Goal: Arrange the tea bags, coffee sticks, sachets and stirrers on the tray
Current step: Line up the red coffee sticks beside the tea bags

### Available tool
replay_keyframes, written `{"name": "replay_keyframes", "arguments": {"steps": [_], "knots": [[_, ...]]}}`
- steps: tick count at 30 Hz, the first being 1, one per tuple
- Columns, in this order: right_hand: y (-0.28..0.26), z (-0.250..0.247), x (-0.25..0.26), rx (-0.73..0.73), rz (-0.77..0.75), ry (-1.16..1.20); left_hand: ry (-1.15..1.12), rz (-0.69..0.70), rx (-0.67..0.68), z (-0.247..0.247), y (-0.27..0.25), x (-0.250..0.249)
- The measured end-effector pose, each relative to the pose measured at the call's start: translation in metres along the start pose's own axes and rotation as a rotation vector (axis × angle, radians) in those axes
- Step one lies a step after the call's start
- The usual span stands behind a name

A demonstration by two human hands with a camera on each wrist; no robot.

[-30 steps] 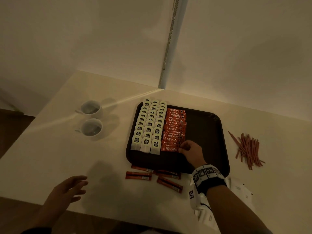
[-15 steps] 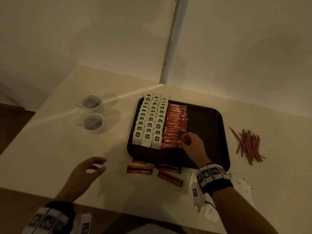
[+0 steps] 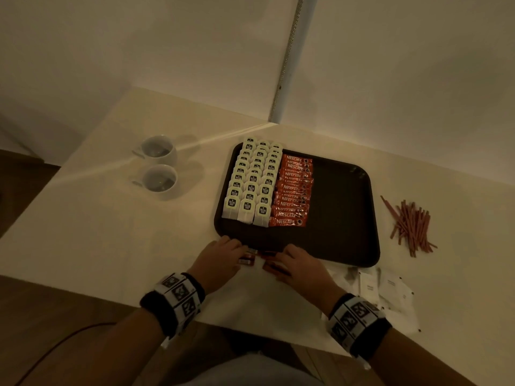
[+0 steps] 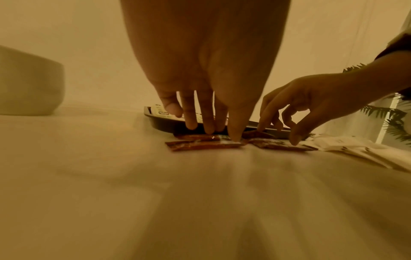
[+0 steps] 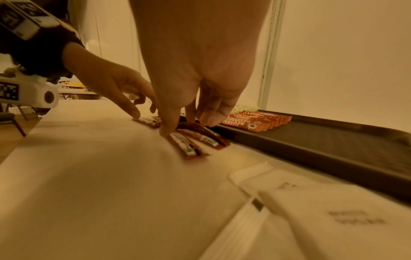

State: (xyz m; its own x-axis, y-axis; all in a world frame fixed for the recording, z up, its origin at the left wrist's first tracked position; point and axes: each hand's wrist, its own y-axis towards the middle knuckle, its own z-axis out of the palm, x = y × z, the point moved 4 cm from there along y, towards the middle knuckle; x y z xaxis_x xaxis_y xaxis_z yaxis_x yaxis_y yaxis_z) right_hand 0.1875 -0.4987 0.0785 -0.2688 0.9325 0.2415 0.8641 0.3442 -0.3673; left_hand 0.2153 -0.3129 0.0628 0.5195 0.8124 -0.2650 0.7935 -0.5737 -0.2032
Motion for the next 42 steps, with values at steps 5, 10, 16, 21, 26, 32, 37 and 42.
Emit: {"name": "replay_keyframes", "arguments": {"steps": [5, 10, 16, 21, 26, 32, 37, 42], "knots": [[-0.003, 0.014, -0.002, 0.042, 0.096, -0.015, 0.074, 0.001, 0.025, 0.004, -0.006, 0.001], [-0.010, 0.013, 0.002, -0.033, 0.036, -0.013, -0.036, -0.025, 0.011, 0.008, -0.004, 0.001], [-0.009, 0.014, 0.005, 0.001, 0.064, 0.021, -0.052, -0.040, 0.040, 0.007, -0.004, 0.006], [-0.004, 0.015, 0.004, -0.001, 0.018, -0.097, -0.059, -0.030, 0.091, 0.013, -0.004, 0.008], [-0.007, 0.023, 0.008, 0.049, -0.027, -0.094, -0.091, -0.115, 0.186, 0.018, -0.005, 0.006], [-0.003, 0.019, 0.010, 0.091, -0.041, -0.076, -0.010, -0.143, 0.258, 0.015, -0.005, 0.006], [0.017, -0.014, 0.014, 0.090, 0.062, 0.332, -0.463, -0.144, 0.057, -0.024, 0.000, 0.003], [0.031, -0.090, 0.023, -0.063, 0.129, 1.211, -1.154, -0.198, -0.278, -0.074, 0.022, 0.002]]}}
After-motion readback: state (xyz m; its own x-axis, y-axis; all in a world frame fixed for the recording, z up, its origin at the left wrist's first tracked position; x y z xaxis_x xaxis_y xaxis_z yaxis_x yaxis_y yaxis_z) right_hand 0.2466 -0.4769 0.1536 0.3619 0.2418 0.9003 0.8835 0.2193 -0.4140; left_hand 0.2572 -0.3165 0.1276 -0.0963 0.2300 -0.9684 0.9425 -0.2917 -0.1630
